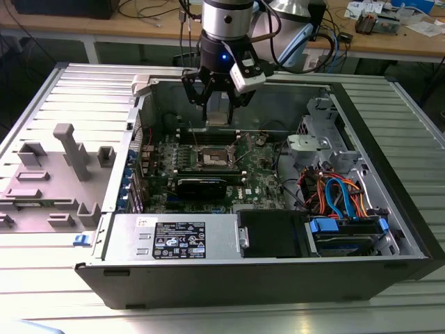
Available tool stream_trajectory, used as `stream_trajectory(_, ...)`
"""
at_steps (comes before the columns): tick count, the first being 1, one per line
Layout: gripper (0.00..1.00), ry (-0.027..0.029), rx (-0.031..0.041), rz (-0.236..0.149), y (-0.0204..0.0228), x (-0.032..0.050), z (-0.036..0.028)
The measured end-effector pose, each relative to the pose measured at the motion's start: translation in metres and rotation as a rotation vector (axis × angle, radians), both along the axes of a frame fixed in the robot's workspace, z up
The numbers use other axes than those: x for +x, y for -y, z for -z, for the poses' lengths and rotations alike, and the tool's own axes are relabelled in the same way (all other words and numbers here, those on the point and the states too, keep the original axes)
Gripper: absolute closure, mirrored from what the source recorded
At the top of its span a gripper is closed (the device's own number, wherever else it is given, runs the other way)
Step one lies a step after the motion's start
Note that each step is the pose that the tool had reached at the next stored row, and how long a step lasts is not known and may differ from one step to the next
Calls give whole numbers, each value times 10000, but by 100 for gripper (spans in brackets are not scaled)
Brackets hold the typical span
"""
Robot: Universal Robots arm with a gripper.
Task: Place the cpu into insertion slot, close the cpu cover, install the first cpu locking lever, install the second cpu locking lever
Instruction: 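Place the cpu into insertion slot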
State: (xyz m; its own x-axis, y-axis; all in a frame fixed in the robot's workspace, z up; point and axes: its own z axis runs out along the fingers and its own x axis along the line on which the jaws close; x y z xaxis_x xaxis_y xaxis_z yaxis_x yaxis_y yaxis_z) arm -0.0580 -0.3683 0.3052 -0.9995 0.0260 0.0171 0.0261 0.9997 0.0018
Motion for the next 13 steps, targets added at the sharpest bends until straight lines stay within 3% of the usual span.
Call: stream_trajectory(13, 45, 0, -22, 0, 3, -1, 30)
